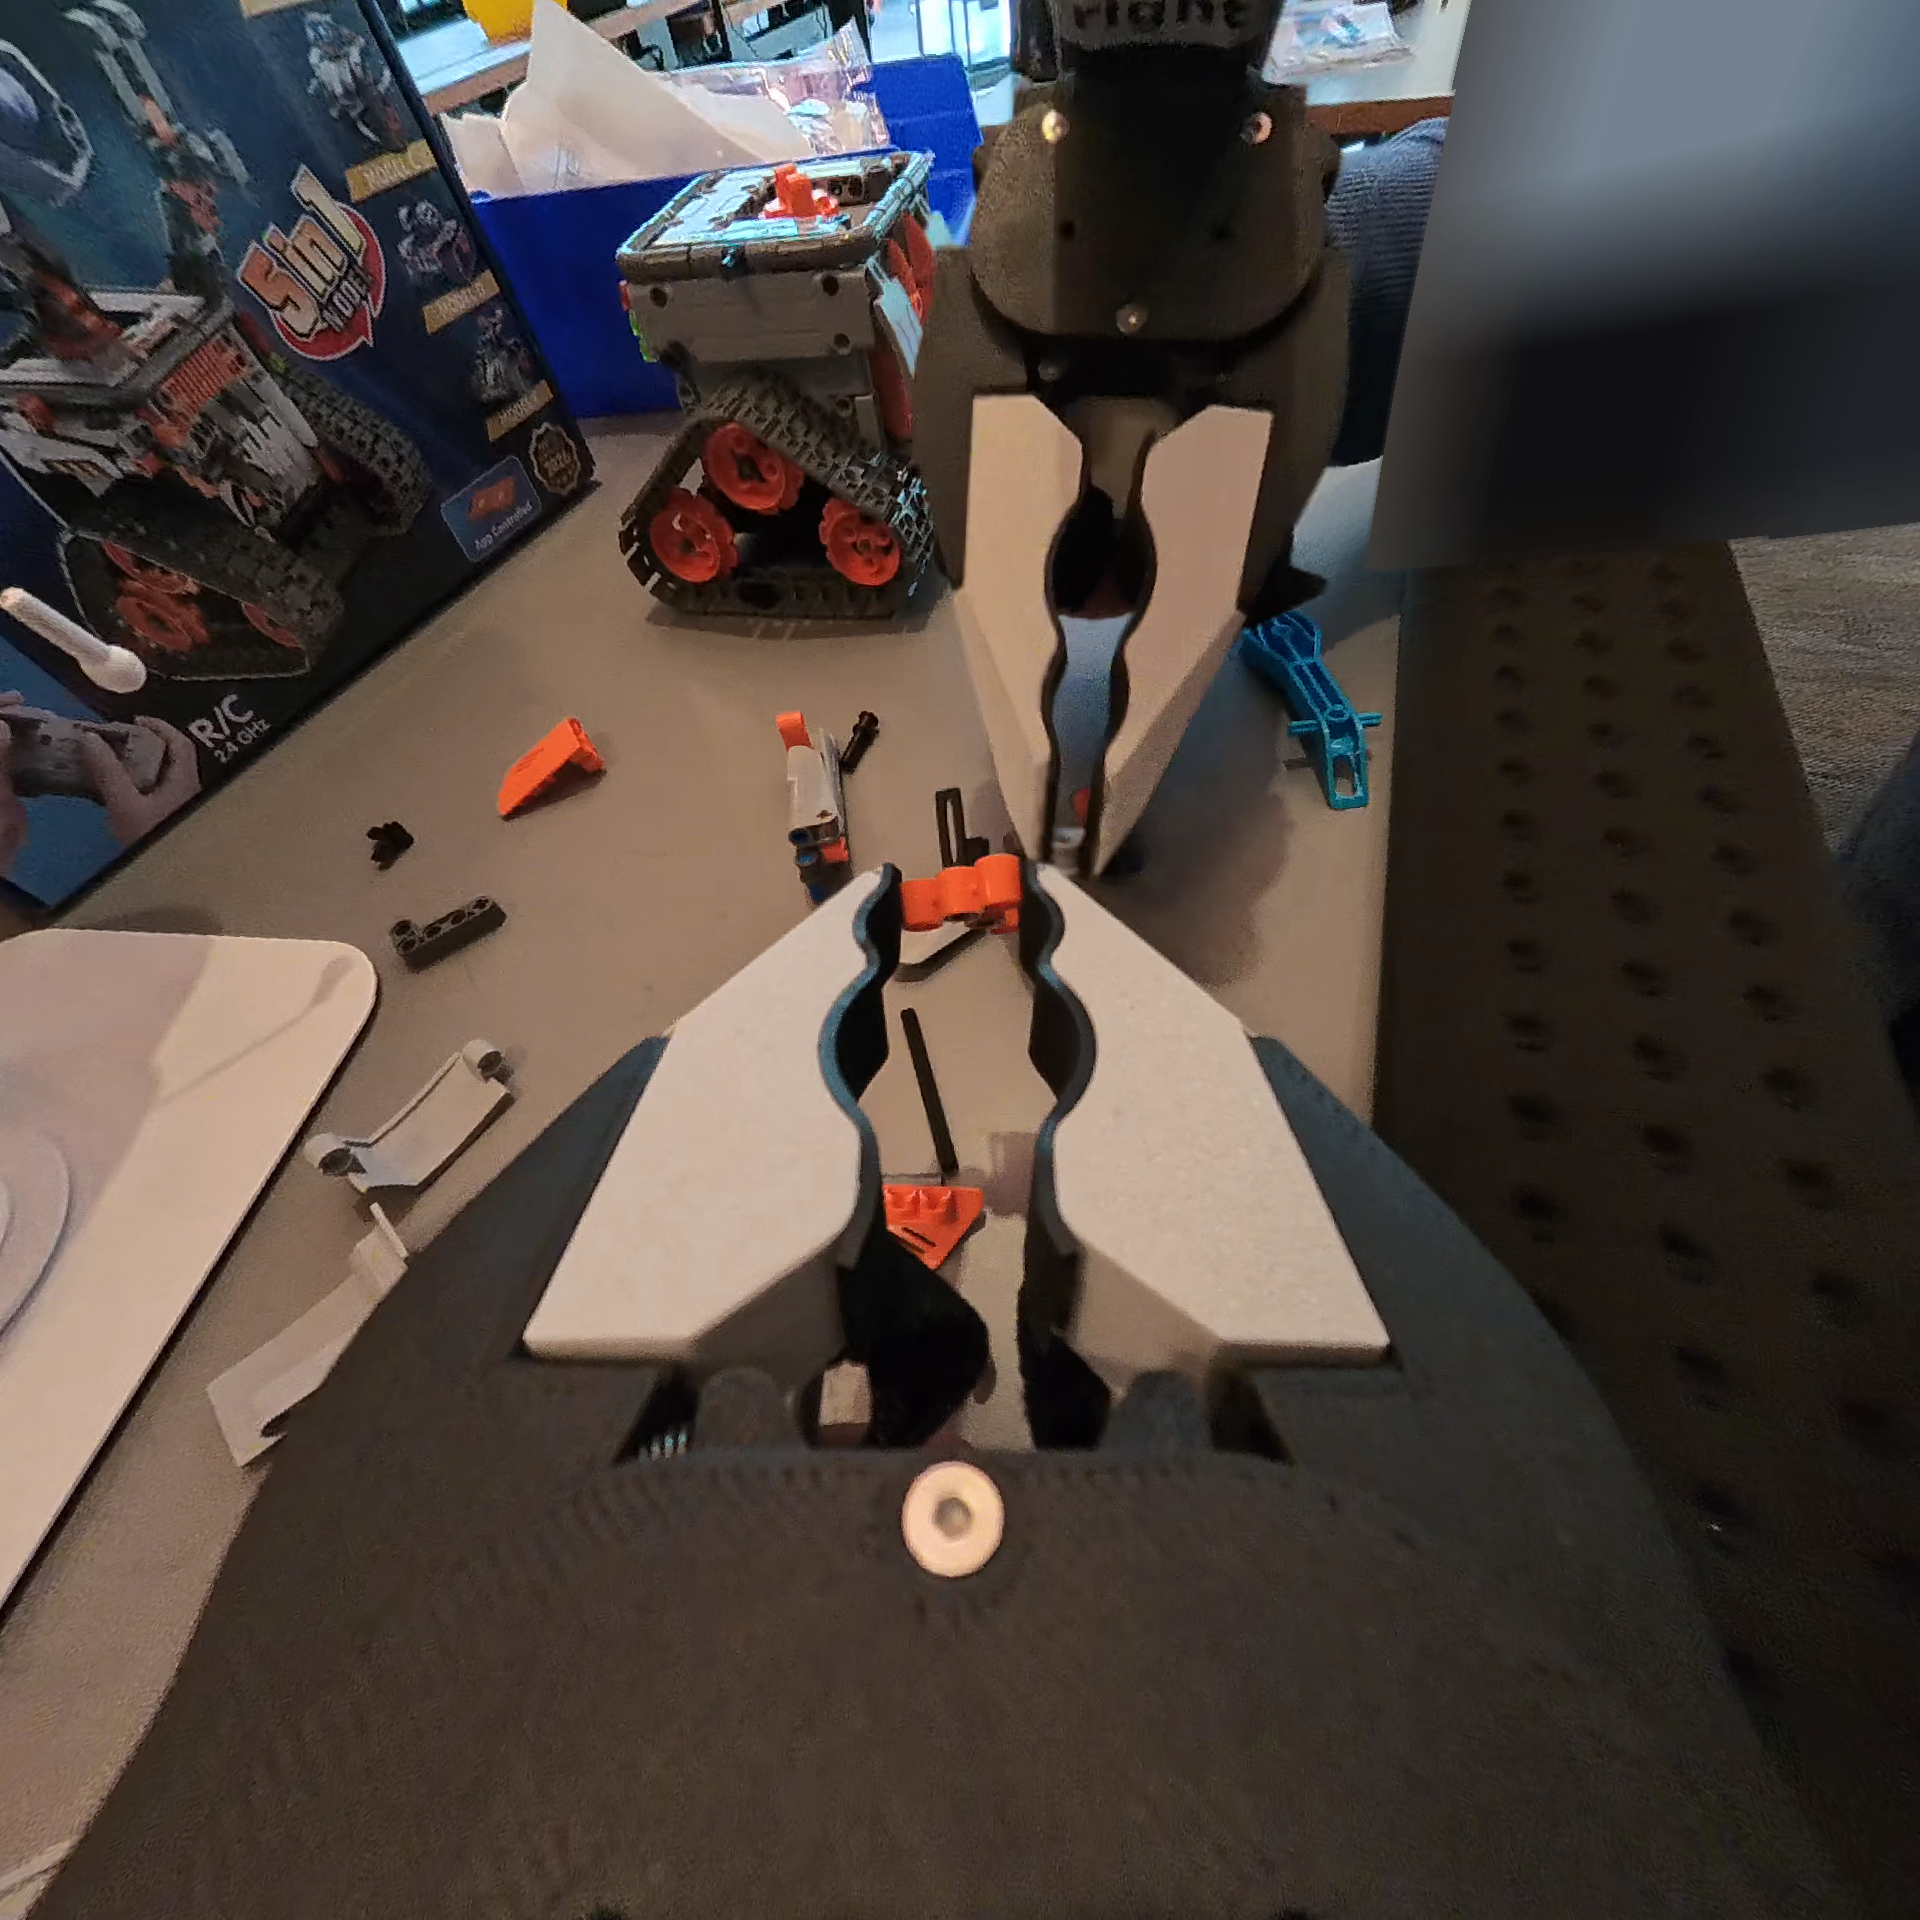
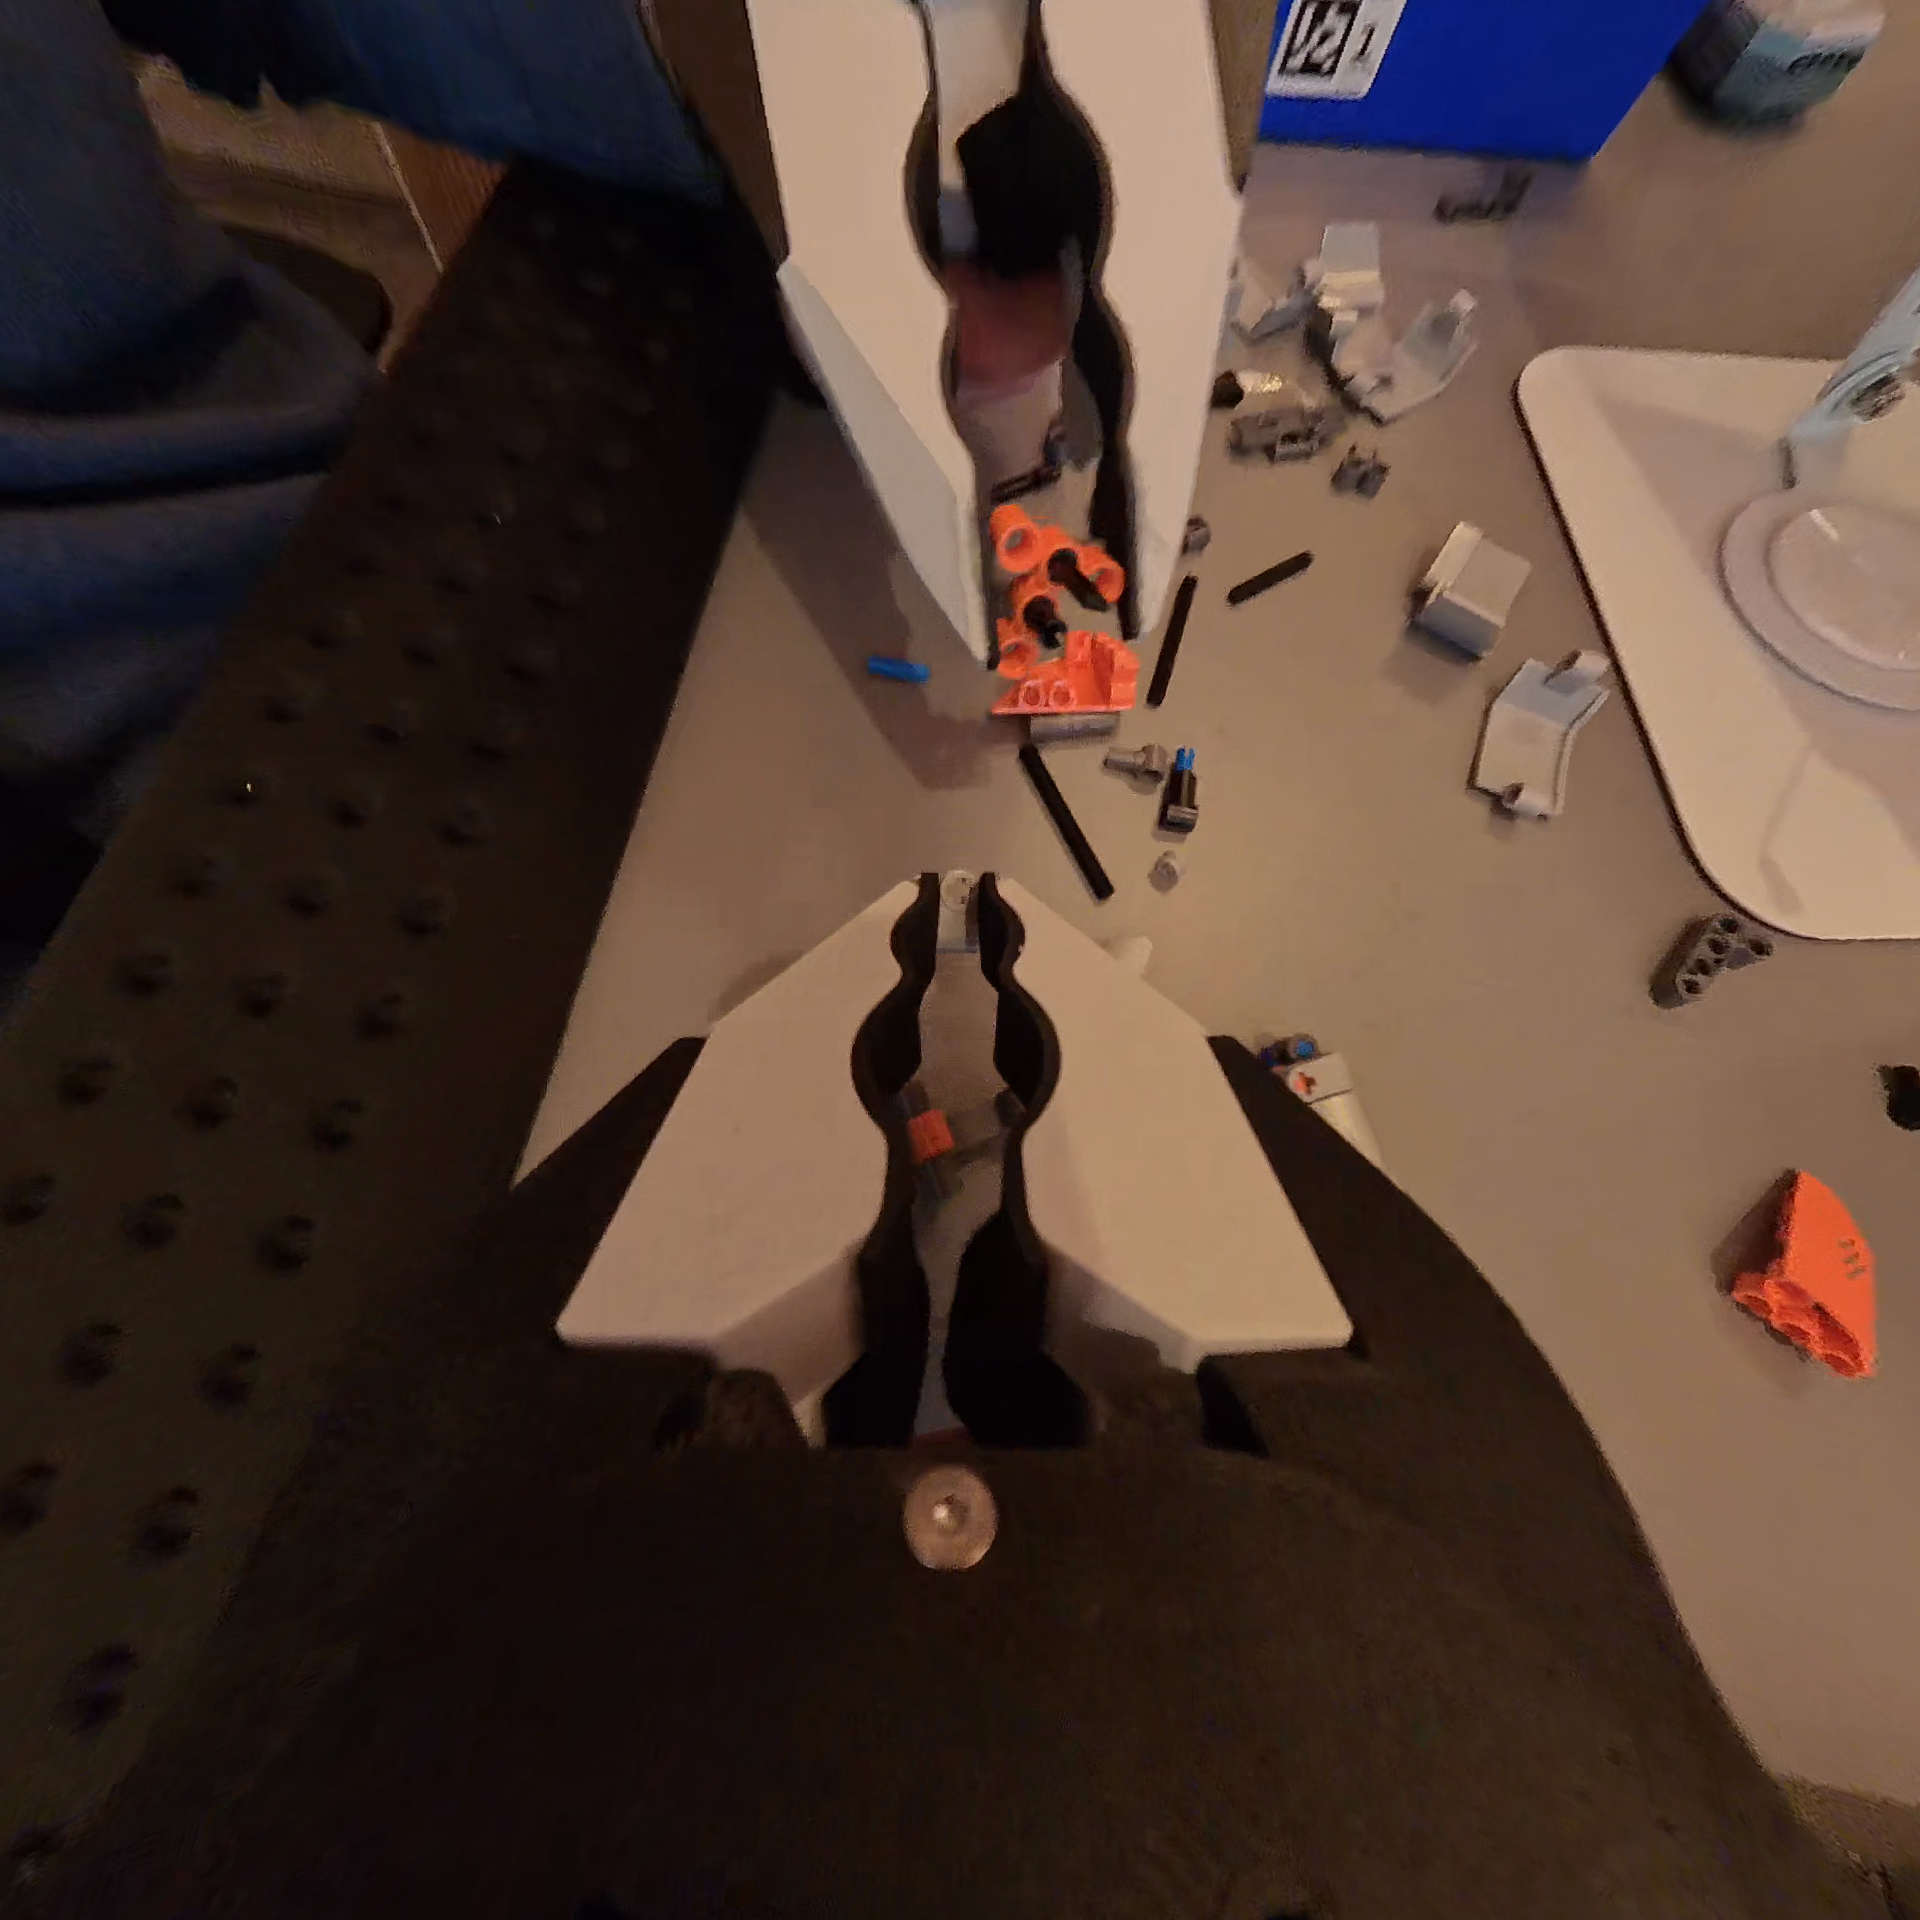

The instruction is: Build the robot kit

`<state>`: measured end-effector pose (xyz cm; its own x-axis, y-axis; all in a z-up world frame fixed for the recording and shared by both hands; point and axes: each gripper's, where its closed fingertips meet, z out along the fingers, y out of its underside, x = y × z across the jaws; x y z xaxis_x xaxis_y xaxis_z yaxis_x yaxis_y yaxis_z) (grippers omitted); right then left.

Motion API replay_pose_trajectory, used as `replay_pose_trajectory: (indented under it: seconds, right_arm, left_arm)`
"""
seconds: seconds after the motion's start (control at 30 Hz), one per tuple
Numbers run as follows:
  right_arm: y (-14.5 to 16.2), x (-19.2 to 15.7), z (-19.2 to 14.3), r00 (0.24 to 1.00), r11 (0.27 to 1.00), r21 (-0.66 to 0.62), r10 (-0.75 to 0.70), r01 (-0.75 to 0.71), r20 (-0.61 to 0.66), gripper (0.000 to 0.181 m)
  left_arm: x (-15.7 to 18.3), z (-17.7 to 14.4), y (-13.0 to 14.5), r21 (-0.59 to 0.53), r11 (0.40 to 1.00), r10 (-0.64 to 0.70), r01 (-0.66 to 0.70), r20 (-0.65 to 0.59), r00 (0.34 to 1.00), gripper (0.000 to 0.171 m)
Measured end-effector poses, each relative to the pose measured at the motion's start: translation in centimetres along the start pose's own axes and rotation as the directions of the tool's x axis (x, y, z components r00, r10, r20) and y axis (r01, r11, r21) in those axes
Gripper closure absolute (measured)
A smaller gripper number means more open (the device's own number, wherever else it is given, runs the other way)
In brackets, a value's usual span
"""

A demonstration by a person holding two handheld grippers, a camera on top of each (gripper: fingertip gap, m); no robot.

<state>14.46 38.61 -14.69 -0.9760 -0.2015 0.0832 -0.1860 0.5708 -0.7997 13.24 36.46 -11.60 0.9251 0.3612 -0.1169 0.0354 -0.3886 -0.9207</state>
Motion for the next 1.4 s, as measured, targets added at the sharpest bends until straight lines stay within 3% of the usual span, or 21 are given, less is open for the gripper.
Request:
replay_pose_trajectory:
  seconds: [0.23,0.53,0.73,0.97,1.13,1.27,1.4]
  right_arm:
    - [1.7,-0.4,1.9,0.997,0.987,-0.144,-0.072,0.07,-0.01,0.175]
    - [3.1,0.6,3.0,0.995,0.974,-0.216,-0.083,0.069,-0.059,0.175]
    - [2.9,1.1,3.2,0.994,0.979,-0.197,-0.071,0.054,-0.078,0.171]
    - [0.5,2.2,1.6,0.993,0.998,-0.061,0.003,-0.011,-0.12,0.163]
    - [-3.0,3.9,-1.1,0.978,0.987,0.147,0.088,-0.06,-0.191,0.163]
    - [-5.4,3.4,-2.5,0.98,0.953,0.287,0.146,-0.102,-0.138,0.164]
    - [-6.5,2.3,-2.1,0.988,0.946,0.31,0.127,-0.094,-0.088,0.163]
  left_arm:
    - [-0.7,0.0,-0.1,0.021,0.999,-0.035,0.035,0.01,0.999,0.151]
    - [-0.8,0.1,-0.2,0.035,0.998,-0.055,0.054,0.006,0.998,0.151]
    - [-1.0,0.1,-0.2,0.042,0.997,-0.068,0.068,0.003,0.998,0.151]
    - [-1.8,-0.2,-0.8,0.089,0.993,-0.075,0.072,0.029,0.997,0.151]
    - [-1.8,-0.9,-2.2,0.176,0.982,-0.078,0.074,0.016,0.997,0.151]
    - [-1.2,-1.2,-3.1,0.223,0.974,-0.052,0.051,-0.001,0.999,0.151]
    - [-0.8,-1.2,-3.6,0.245,0.969,-0.035,0.038,-0.014,0.999,0.151]
